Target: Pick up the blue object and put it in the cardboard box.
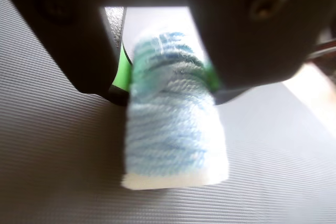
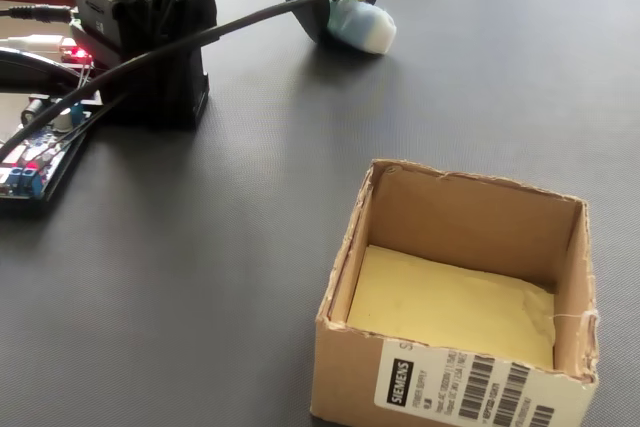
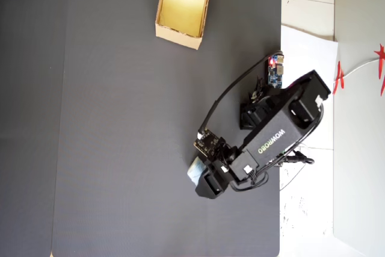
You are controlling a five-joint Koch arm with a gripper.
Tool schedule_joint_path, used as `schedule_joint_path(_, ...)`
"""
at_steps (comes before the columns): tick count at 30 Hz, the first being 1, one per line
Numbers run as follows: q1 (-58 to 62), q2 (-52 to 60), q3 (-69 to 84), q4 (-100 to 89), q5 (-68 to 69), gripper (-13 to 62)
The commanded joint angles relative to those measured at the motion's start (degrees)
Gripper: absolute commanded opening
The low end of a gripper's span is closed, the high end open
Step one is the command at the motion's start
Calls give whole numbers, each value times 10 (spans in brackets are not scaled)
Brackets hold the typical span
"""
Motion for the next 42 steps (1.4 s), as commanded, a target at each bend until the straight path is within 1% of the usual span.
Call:
schedule_joint_path(1,7,18,-1,-74,-17,20)
schedule_joint_path(2,9,19,2,-88,-22,-3)
schedule_joint_path(7,18,39,8,-93,-23,-2)
schedule_joint_path(16,127,99,4,-165,-24,-2)
schedule_joint_path(21,222,149,9,-221,-28,-2)
schedule_joint_path(26,284,172,11,-240,-25,-2)
schedule_joint_path(31,389,199,17,-259,-24,-2)
schedule_joint_path(41,536,198,-17,-285,-25,0)
schedule_joint_path(42,573,185,-42,-293,-25,1)
